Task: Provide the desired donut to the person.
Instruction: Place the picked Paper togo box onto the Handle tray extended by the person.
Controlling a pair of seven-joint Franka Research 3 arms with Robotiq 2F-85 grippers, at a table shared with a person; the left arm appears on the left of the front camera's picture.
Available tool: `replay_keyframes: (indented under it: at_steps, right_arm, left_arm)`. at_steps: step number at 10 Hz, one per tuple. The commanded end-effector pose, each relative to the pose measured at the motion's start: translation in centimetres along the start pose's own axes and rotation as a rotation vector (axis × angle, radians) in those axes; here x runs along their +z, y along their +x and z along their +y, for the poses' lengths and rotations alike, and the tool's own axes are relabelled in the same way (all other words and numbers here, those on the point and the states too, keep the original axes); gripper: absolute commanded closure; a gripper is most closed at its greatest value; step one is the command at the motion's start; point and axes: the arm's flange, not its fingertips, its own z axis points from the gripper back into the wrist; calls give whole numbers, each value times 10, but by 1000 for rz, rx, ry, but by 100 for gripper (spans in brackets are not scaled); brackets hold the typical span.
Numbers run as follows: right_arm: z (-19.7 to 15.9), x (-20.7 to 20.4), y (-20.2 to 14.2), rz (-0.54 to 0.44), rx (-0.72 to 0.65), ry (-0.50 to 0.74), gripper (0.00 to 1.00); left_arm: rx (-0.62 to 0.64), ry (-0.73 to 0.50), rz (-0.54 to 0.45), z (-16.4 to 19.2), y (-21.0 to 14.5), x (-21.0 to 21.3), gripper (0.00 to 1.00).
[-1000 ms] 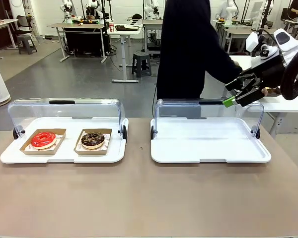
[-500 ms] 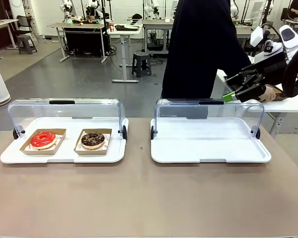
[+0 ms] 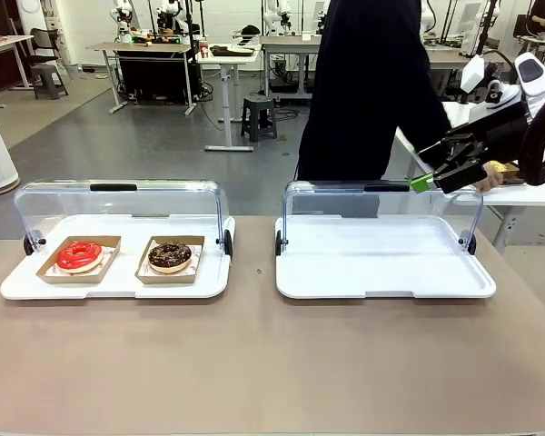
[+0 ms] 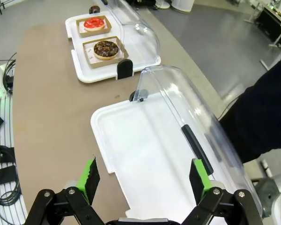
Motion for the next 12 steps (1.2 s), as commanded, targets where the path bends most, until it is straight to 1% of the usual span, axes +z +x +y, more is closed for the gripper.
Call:
replay_keyframes:
  at_steps: [1,3,4,5,12]
  right_arm:
    - [11,-3,-3,3,-14,-30,0]
    - [14,0,-2,23,-27,-70,0]
    - [17,-6,8,71,2,-40,0]
    - [5,1,-1,10,2,-28,0]
    - [5,1,-1,10,2,-28,0]
  left_arm:
    - [-4,-8,-6,1,-1,0,0]
    - [-4,-8,-6,1,-1,0,0]
    - [-4,-8,-6,1,-1,0,0]
    - [-4,-8,-6,1,-1,0,0]
    - [-4,-8,-6,1,-1,0,0]
